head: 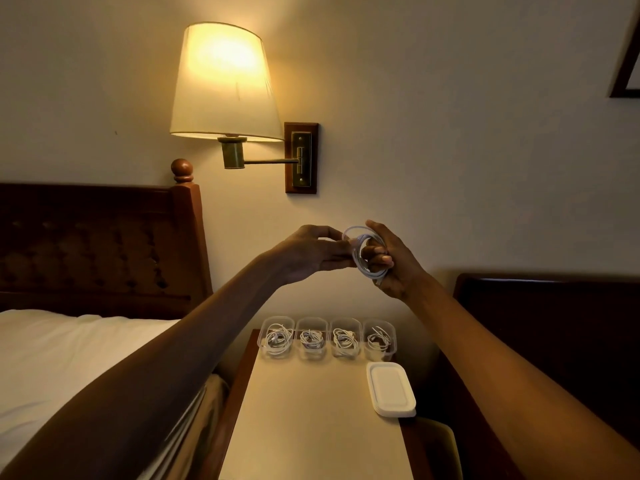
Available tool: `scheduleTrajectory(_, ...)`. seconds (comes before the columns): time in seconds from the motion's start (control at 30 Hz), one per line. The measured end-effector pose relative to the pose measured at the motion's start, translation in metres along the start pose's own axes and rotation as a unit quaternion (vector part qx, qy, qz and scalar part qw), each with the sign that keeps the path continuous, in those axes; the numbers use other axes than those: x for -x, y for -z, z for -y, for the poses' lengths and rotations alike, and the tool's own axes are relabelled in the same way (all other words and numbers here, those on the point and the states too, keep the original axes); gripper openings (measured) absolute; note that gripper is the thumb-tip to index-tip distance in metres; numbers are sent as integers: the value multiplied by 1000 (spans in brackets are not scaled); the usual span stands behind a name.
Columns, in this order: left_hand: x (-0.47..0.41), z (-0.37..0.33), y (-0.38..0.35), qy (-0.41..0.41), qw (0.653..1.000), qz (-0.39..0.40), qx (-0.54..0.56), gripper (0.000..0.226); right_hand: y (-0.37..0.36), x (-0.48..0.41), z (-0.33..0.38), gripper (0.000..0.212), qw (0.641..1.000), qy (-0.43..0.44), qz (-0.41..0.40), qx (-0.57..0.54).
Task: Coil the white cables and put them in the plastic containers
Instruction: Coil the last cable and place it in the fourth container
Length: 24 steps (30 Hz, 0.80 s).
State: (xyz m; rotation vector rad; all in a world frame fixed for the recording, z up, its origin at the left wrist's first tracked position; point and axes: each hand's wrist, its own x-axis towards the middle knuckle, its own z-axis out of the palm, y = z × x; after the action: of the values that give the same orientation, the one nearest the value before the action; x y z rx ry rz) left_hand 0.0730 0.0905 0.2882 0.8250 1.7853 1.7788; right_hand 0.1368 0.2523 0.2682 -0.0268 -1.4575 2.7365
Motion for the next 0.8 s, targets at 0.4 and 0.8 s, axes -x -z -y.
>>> scheduleTrajectory(0.4, -6, 5, -14, -78, 986, -94, -118, 18, 16, -21, -5, 35, 987, 68, -98, 104)
scheduleTrajectory(0.8, 1, 5, -4, 91, 990, 65, 83, 31, 16, -29, -15, 70, 948, 126, -184, 227)
